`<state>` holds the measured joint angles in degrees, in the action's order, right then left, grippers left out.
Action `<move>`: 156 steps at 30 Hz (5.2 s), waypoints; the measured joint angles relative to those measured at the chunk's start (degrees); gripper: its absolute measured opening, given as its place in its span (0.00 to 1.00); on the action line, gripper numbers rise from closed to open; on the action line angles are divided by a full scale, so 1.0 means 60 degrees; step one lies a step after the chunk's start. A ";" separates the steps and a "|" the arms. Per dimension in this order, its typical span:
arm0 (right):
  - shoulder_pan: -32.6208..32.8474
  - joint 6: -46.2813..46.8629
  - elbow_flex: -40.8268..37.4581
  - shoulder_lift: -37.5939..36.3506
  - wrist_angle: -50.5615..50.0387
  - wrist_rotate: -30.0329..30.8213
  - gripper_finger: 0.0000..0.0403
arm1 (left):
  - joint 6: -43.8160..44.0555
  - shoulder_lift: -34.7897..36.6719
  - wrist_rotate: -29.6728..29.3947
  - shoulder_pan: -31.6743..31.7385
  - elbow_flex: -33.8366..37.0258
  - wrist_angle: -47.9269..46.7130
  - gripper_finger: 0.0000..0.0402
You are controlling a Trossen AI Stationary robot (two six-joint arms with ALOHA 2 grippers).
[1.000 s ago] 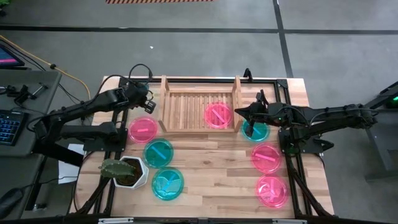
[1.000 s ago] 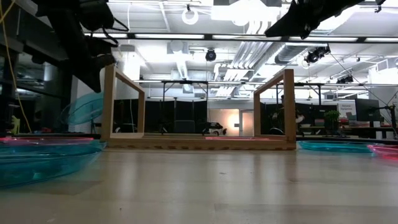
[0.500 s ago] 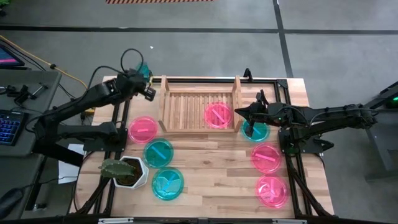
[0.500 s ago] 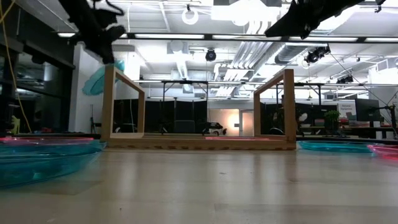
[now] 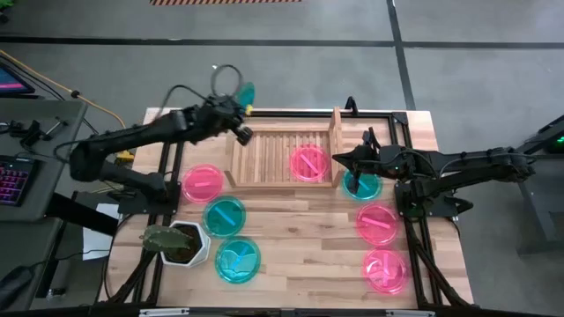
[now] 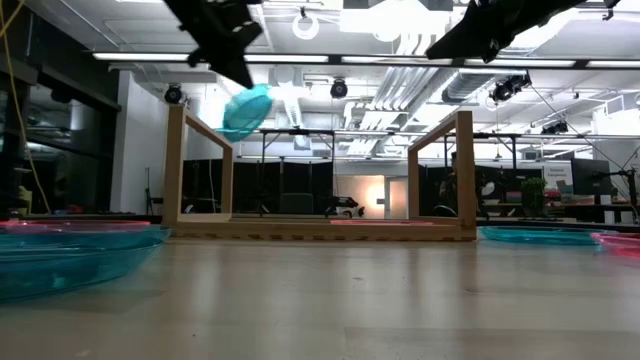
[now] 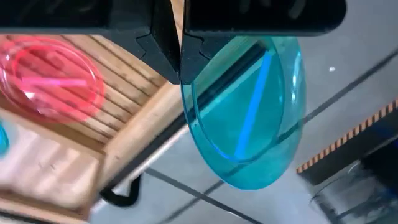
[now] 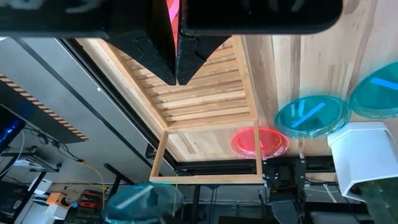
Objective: Place and stack plates onto a shelf
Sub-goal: Put the blue plate on the shelf, then stack the blue plate on top of the blue plate on the shelf
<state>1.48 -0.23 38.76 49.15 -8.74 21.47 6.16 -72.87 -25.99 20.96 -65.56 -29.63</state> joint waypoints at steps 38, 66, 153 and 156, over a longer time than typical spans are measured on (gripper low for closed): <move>0.0004 0.0069 0.0004 0.0004 -0.0246 0.0062 0.00 | 0.1458 -0.6437 -0.2813 -0.4342 -0.1225 -0.1616 0.00; 0.0004 0.0047 0.0004 0.0004 -0.0141 0.0025 0.00 | 0.0692 -0.6396 -0.1978 -0.4300 -0.1232 -0.1034 0.17; -0.6448 0.4637 0.1169 0.1022 -0.5534 0.0680 0.31 | 0.0697 0.5586 0.0236 -0.3583 0.5311 0.4209 0.32; -0.7457 0.4414 0.1160 0.1893 -0.6283 -0.0335 0.37 | 0.0695 0.5586 0.0235 -0.3583 0.5311 0.4266 0.32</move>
<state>-43.27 26.25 45.72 60.50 -46.44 19.46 10.33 -39.35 -24.58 -0.54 -33.69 -4.03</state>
